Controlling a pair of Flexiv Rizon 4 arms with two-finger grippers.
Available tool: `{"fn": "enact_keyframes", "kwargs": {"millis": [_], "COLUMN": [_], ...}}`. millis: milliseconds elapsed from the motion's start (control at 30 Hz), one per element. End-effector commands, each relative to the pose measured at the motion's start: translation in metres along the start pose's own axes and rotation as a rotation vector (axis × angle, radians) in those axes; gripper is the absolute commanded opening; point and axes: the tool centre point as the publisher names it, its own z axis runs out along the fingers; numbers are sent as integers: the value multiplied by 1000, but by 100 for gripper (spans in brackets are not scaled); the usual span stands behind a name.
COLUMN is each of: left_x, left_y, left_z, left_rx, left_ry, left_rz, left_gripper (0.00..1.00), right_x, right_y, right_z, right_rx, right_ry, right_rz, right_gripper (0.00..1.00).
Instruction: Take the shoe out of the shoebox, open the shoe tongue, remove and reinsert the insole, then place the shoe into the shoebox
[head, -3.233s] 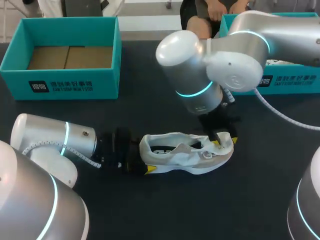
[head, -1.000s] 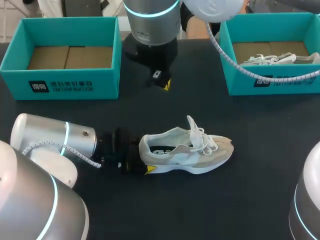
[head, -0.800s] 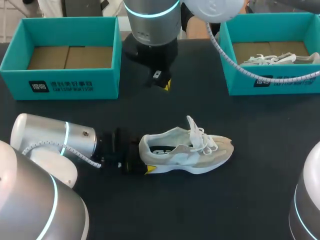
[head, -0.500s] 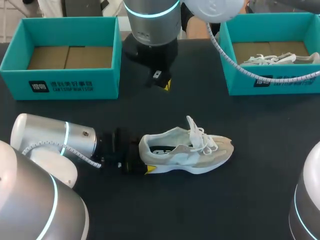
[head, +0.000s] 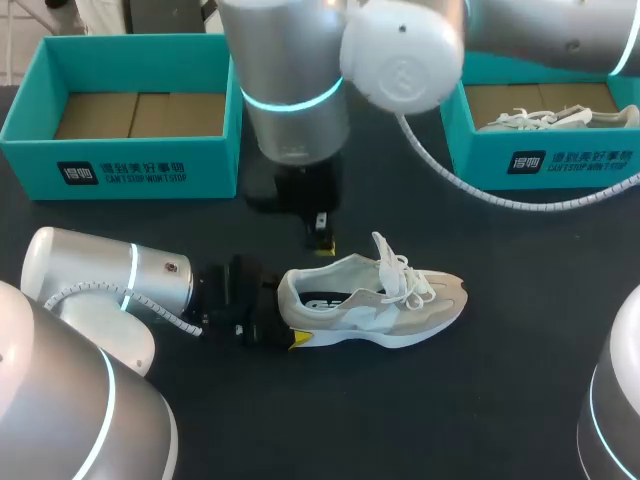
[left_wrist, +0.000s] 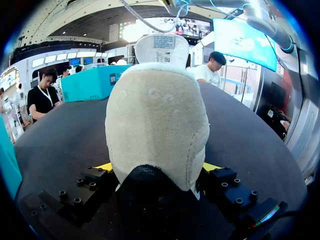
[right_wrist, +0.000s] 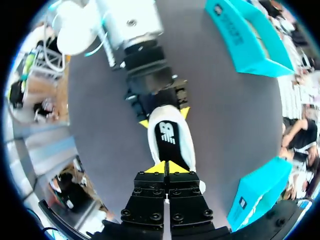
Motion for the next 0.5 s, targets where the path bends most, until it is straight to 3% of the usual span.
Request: {"fn": "enact_keyframes", "kwargs": {"millis": [33,267,500], "left_x": [-2,-2,-2], "left_y": [4,4,4], "left_z": [1,1,1], "left_rx": [-4,-4,-4], "left_ry": [-1,-1,-1], "left_rz": [-1,-1,-1], "left_gripper": [0,0,0], "right_x": [-7,-16,-18], "right_y": [4,-2,-10], "right_z": [33,76,104], "right_rx": [15,-21,-30], "right_ry": [70,50,56], "right_rz": [-60,-26,-15], "right_gripper": [0,0,0]}}
